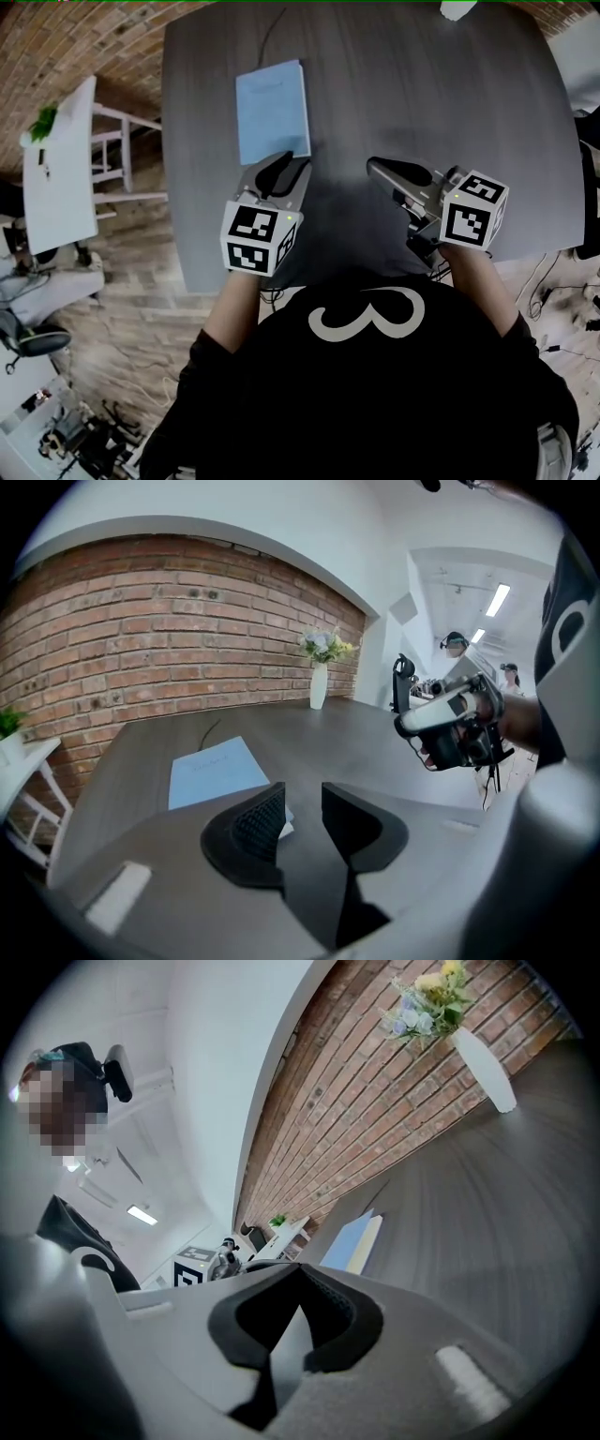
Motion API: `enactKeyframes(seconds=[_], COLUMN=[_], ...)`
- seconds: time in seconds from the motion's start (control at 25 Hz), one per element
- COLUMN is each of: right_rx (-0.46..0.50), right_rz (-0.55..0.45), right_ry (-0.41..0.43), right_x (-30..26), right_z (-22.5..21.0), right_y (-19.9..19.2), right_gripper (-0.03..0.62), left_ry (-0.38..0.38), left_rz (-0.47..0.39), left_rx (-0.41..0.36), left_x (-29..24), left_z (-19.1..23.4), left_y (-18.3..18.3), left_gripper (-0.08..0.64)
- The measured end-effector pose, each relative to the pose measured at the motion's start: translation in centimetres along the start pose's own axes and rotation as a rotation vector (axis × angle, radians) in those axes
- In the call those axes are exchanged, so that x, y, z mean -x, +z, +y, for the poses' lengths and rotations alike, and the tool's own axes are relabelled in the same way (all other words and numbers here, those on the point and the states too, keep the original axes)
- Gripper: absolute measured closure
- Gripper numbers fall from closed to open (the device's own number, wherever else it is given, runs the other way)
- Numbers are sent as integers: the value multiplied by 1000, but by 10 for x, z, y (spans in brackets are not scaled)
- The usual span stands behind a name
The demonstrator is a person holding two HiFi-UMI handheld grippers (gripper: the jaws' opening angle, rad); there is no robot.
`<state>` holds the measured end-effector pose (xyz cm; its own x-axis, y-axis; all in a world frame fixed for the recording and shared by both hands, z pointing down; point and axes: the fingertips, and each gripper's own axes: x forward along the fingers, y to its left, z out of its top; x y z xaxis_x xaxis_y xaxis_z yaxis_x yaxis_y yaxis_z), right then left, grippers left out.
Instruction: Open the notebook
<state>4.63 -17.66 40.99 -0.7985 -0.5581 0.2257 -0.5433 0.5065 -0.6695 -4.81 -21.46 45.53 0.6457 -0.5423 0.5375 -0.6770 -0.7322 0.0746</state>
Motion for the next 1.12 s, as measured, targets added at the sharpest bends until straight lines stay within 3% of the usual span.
enactKeyframes(seconds=[0.6, 0.8, 1.12], right_rx=[-66, -80, -92], right_rz=[-6, -5, -4], right_ry=[-42, -43, -43], right_x=[6, 8, 5], right_z=[-36, -40, -45], right_y=[-16, -21, -23], right_gripper=[591, 591, 591], left_ry=[133, 179, 202], left_rz=[97, 115, 133], left_rx=[-142, -205, -226], left_x=[-44, -50, -57], left_z=[23, 23, 29], left_y=[-37, -42, -46], left_gripper=[339, 334, 345])
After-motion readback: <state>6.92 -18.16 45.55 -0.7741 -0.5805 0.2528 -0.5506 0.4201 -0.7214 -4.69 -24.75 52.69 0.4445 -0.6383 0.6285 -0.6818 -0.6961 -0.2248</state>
